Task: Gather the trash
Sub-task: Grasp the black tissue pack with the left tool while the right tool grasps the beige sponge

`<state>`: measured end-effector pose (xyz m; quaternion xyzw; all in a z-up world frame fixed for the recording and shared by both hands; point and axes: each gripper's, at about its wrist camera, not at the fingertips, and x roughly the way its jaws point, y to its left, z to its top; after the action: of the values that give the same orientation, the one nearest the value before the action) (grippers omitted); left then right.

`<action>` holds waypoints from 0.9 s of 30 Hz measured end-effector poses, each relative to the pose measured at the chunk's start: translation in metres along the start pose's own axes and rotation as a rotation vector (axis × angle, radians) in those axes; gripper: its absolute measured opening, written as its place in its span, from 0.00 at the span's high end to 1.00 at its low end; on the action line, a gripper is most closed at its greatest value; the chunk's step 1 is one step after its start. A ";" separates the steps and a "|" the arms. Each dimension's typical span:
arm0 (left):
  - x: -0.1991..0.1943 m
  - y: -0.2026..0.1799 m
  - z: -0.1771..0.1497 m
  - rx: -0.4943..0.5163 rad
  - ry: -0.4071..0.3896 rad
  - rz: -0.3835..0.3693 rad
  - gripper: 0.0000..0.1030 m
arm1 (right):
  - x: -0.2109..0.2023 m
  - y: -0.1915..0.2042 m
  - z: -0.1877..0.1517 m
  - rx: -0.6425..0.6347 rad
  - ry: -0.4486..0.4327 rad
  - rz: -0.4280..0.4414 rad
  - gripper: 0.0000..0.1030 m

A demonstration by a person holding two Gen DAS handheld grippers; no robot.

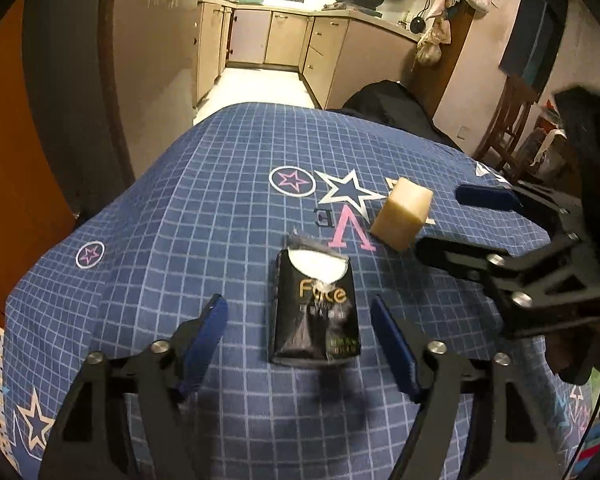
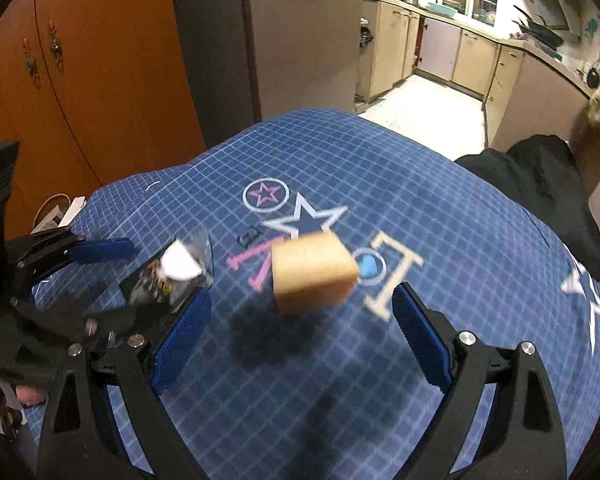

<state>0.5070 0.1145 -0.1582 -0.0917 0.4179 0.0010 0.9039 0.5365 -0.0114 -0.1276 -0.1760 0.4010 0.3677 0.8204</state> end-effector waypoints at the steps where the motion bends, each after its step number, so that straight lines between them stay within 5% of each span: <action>1: 0.003 -0.002 0.000 0.002 0.006 -0.006 0.27 | 0.005 -0.001 0.004 0.000 0.006 -0.002 0.14; 3: 0.009 -0.002 0.000 0.009 0.012 -0.001 0.27 | 0.013 -0.003 0.008 0.003 0.018 0.004 0.14; 5: 0.014 -0.002 -0.004 0.008 0.016 0.002 0.27 | 0.022 -0.004 0.011 0.004 0.037 0.005 0.28; 12: 0.022 -0.001 -0.003 0.011 0.009 0.006 0.27 | 0.037 -0.008 0.009 0.006 0.072 -0.014 0.54; 14: 0.023 -0.001 -0.003 0.007 0.008 0.010 0.29 | 0.037 -0.008 0.008 0.017 0.064 -0.012 0.55; 19: 0.025 0.002 -0.003 0.021 -0.004 0.040 0.57 | 0.036 -0.008 0.007 0.033 0.038 -0.026 0.57; 27: 0.011 0.003 -0.011 -0.001 -0.041 0.039 0.67 | -0.021 -0.012 -0.019 0.174 -0.069 -0.128 0.58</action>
<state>0.5056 0.1146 -0.1737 -0.0837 0.4011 0.0207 0.9120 0.5269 -0.0403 -0.1234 -0.1167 0.3908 0.2843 0.8677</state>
